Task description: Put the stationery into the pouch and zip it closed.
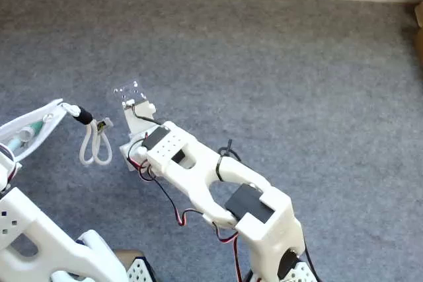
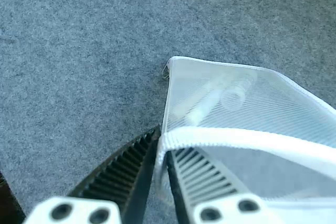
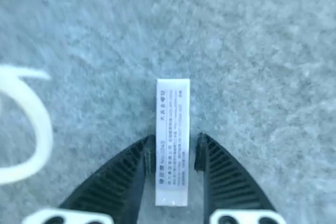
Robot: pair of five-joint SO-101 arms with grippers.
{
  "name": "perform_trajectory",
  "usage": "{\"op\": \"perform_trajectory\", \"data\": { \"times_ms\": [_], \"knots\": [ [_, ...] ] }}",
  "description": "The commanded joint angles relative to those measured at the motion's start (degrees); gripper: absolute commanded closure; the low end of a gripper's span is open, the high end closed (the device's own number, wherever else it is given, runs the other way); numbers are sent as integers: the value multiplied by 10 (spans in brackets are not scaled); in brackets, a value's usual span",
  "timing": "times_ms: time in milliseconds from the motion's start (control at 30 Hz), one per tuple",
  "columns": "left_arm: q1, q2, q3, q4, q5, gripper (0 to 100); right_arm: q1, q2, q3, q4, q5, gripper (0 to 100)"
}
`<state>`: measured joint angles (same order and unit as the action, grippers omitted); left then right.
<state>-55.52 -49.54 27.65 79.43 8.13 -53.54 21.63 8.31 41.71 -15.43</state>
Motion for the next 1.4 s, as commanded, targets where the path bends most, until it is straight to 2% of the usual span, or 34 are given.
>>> {"op": "perform_trajectory", "data": {
  "times_ms": [0,100,200,300,567,800,1000,1233,1367],
  "knots": [
    [-6,0,-6,-14,6,993,9,-7,-28,36,10,883],
    [-7,0,3,-18,6,993,23,-8,-28,80,21,883],
    [-4,0,7,-18,5,993,41,-8,-28,116,76,883],
    [-4,0,5,-18,5,993,60,-8,-28,145,98,883],
    [-4,0,6,-18,5,993,84,-14,-32,223,98,883],
    [-4,0,7,-18,5,993,83,-88,-70,315,99,883],
    [-4,0,7,-18,5,993,80,-111,-71,311,99,878],
    [-4,0,8,-18,6,993,73,-109,-67,233,99,878],
    [-3,0,8,-18,7,993,54,-84,-72,225,136,878]
  ]
}}
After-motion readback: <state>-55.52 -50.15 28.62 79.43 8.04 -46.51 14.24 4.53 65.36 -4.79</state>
